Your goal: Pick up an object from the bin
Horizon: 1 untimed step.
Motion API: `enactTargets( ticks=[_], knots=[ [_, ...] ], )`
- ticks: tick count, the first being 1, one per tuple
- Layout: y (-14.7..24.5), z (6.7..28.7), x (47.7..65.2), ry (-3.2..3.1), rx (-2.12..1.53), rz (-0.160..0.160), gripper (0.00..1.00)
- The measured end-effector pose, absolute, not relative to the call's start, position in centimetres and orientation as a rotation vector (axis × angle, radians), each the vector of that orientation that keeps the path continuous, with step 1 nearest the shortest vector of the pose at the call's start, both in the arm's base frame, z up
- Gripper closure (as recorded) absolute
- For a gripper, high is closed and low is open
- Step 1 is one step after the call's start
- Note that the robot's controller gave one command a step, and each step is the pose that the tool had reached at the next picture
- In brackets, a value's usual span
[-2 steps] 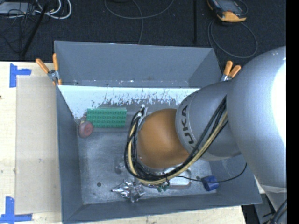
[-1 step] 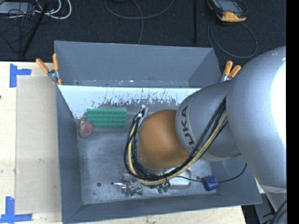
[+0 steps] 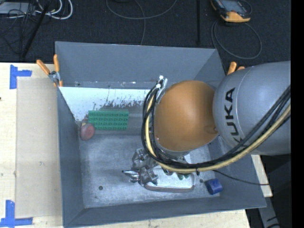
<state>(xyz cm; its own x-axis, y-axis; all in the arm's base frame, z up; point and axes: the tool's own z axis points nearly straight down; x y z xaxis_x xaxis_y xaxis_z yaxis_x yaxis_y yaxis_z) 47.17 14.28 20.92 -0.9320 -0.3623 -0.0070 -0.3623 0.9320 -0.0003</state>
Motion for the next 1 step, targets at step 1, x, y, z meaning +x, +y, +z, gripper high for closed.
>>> enactTargets(
  ticks=[1],
  knots=[
    [14.75,26.71,48.92,3.072,-0.623,0.002,1.00]
  ],
)
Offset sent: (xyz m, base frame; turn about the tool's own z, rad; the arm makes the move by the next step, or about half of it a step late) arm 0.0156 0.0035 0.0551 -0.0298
